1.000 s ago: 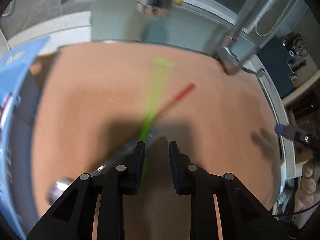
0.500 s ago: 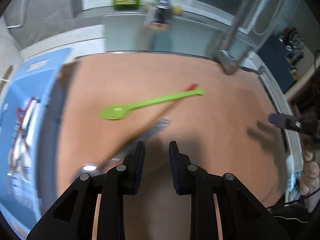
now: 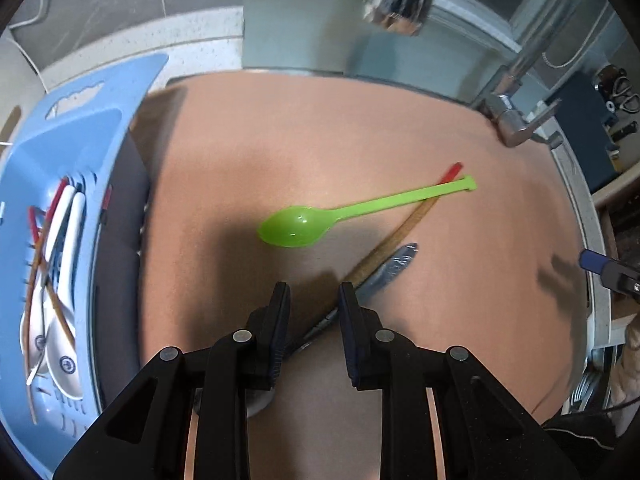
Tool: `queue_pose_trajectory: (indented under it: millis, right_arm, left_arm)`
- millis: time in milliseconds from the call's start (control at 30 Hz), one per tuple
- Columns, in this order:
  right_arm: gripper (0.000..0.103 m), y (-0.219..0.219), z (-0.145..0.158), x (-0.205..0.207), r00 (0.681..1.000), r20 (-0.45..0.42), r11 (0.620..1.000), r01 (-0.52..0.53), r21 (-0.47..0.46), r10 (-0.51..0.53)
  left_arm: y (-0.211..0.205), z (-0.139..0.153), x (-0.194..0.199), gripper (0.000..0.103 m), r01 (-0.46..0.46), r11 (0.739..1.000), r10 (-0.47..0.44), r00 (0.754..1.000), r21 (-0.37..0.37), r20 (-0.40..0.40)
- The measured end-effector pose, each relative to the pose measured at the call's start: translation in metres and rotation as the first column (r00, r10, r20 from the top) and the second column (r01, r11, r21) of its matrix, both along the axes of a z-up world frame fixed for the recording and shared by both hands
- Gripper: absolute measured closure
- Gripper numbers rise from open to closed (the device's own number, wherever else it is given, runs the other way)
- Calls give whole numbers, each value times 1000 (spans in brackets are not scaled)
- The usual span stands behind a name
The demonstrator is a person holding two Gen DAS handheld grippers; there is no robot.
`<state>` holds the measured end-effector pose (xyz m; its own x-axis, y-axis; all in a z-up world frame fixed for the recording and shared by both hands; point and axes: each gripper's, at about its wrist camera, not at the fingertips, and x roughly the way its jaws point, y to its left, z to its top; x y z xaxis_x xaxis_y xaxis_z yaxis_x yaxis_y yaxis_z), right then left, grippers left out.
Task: Organize utensils
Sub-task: 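Reach the left gripper toward the remaining silver spoon and chopstick on the mat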
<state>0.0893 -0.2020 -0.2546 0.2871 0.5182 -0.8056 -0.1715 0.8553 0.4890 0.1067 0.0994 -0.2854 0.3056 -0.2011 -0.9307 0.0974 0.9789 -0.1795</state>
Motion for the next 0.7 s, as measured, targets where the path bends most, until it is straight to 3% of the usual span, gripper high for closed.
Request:
queue_pose_trajectory:
  millis: [67,300,433,600,700]
  right_arm:
    - [43,-2,-1,0,1000,-5,1000,5,2,-5]
    - [43,-3,-6,1,1000,-24,1000,9,16,-8]
    - [43,6,-7,4,1000,-25,1000,-18,22,18]
    - [43,25,-12,7,996,-42,997,-74,26,75]
    - [43,39,-12,8,994,-23,994,-109,-30,108]
  left_arm:
    - [-1,-4,2,82,11,999,-12,1000,-46,-29]
    - [-22,-3,-11,82,65,996,-68,997,-56,-42]
    - [-37,-1,-27,81,71,992,-75,997,-100,-33]
    - [-49,-1,-42,80,38,979,-42,999,-199,-17]
    - [-50,6,-50,80,-6,981,11,1000,-193,25]
